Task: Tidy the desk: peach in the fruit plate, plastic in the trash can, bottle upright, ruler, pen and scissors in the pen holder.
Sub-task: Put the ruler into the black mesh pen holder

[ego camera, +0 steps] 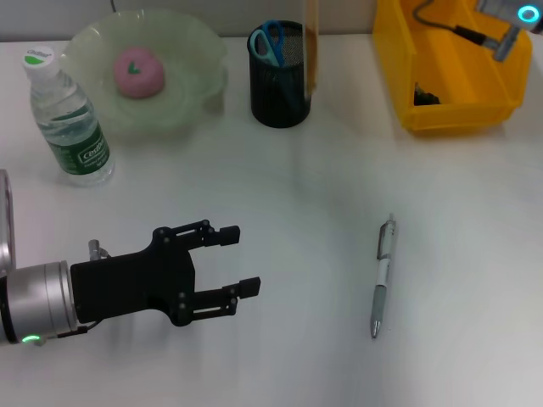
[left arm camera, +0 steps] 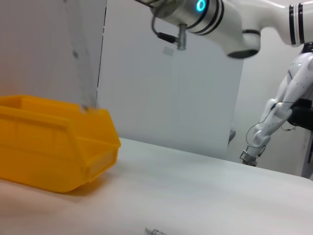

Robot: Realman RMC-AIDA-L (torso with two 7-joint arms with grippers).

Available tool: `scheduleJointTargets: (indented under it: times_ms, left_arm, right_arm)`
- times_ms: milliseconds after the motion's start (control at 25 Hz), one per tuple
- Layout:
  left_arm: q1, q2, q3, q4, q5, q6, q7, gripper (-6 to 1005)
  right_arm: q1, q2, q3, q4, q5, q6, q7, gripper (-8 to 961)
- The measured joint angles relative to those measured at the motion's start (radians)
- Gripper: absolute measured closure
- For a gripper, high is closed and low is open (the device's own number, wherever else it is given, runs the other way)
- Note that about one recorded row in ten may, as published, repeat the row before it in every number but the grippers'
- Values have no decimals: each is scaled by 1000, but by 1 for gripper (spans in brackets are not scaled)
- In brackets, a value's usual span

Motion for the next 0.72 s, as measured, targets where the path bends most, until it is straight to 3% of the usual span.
scheduleJointTargets:
  times_ms: [120, 320, 720]
  left_arm:
    - [0, 0, 0, 0, 0, 10, 0, 257]
    - [3, -1, -1, 0, 0, 20, 6, 257]
    - [7, -3, -18, 0, -1, 21, 10, 257]
  right_arm:
    - [34, 2, -7, 103, 111, 66, -129, 571]
    - [149, 7, -8, 276, 224, 240, -380, 571]
    - [257, 12, -10, 364, 229, 374, -516, 570]
